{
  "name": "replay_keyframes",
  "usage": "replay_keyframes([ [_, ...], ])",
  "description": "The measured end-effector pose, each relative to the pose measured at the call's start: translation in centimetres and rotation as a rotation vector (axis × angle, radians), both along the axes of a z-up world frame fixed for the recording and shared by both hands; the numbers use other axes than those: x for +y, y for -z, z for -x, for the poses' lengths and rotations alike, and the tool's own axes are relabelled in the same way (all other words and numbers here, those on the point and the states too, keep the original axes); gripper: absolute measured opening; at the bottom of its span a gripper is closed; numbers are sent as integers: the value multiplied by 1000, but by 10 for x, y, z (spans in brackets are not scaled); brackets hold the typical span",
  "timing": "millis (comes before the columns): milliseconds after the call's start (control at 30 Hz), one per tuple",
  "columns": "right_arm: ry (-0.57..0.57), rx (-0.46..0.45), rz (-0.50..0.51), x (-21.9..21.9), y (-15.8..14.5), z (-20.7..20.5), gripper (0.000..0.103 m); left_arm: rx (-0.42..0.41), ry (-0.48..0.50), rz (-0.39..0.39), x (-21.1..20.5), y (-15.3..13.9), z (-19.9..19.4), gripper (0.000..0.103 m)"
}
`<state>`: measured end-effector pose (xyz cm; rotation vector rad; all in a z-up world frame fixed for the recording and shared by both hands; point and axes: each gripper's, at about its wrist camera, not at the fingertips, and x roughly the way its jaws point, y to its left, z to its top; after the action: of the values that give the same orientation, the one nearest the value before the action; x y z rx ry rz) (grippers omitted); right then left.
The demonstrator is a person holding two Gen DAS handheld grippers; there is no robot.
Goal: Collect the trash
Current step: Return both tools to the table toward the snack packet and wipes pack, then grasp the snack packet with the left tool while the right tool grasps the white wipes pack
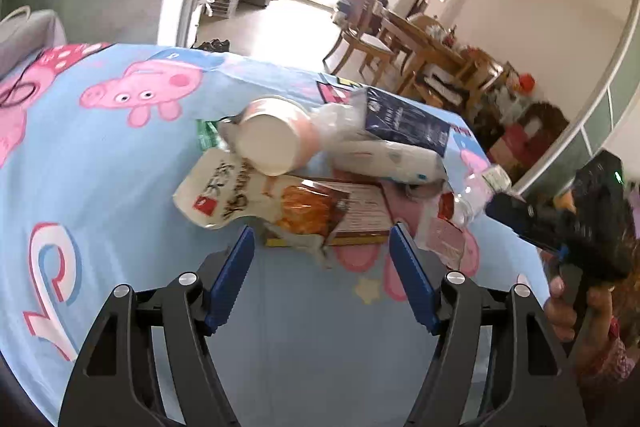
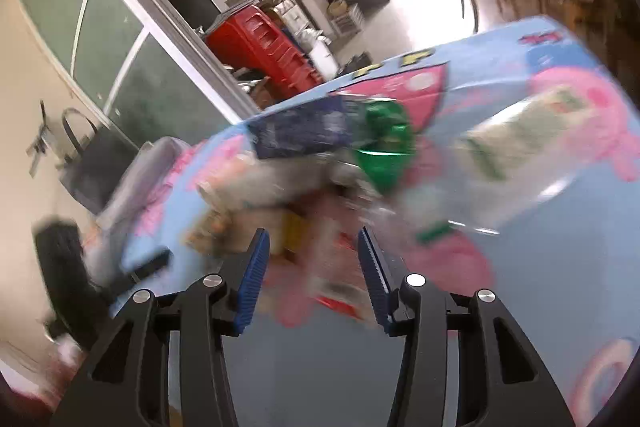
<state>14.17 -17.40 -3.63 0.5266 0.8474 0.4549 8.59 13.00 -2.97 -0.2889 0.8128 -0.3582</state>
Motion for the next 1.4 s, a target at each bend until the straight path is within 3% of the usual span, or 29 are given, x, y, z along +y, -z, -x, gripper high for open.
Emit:
replay_keyframes([
  [67, 26, 59, -79, 6, 2, -20, 60, -2, 1, 22, 6, 3, -3, 68],
  [167, 39, 99, -72, 21, 0, -42, 61, -4, 0, 34, 14, 7, -1, 68],
  [333, 31, 178, -63, 51, 11, -65, 61, -35, -10, -26, 15, 6, -1, 70],
  [367, 33, 195, -91, 54, 16, -67, 56, -13, -8, 8, 20, 10, -4, 70],
  [400, 34, 205, -107, 57, 19, -68, 45, 9, -11, 44, 25, 12, -7, 70],
  [467, 33, 207, -136, 57, 25, -66, 42, 76, -28, 148, 40, 21, -16, 70],
  [533, 22, 179, -142, 58, 23, -56, 38, 165, -50, 303, 58, 34, -24, 68],
  [600, 6, 148, -154, 54, 18, -41, 37, 204, -61, 427, 70, 42, -27, 68],
  [700, -37, 70, -75, 59, 9, -16, 36, 234, -82, 507, 77, 50, -35, 69],
  [833, -74, 62, -27, 65, 14, 2, 36, 297, -109, 566, 77, 70, -57, 69],
  [900, -86, 79, -19, 67, 21, 7, 34, 325, -128, 642, 77, 81, -63, 58],
  [933, -92, 86, -20, 69, 23, 10, 34, 329, -134, 661, 77, 82, -65, 48],
  [967, -98, 89, -20, 69, 22, 11, 34, 335, -139, 684, 77, 85, -67, 25],
  [1067, -126, 65, 7, 76, 19, 22, 33, 345, -151, 762, 82, 93, -65, 22],
  [1133, -146, 16, 62, 78, 11, 35, 33, 335, -148, 727, 83, 85, -59, 15],
  [1300, -190, -145, 254, 70, -2, 78, 32, 248, -75, 600, 82, 49, -16, 15],
  [1333, -196, -173, 315, 67, -2, 88, 28, 228, -62, 565, 81, 41, -6, 15],
  [1367, -208, -178, 354, 64, 0, 94, 4, 209, -39, 521, 78, 31, 7, 15],
  [1400, -207, -178, 398, 57, 5, 103, 1, 200, -19, 496, 73, 27, 15, 15],
])
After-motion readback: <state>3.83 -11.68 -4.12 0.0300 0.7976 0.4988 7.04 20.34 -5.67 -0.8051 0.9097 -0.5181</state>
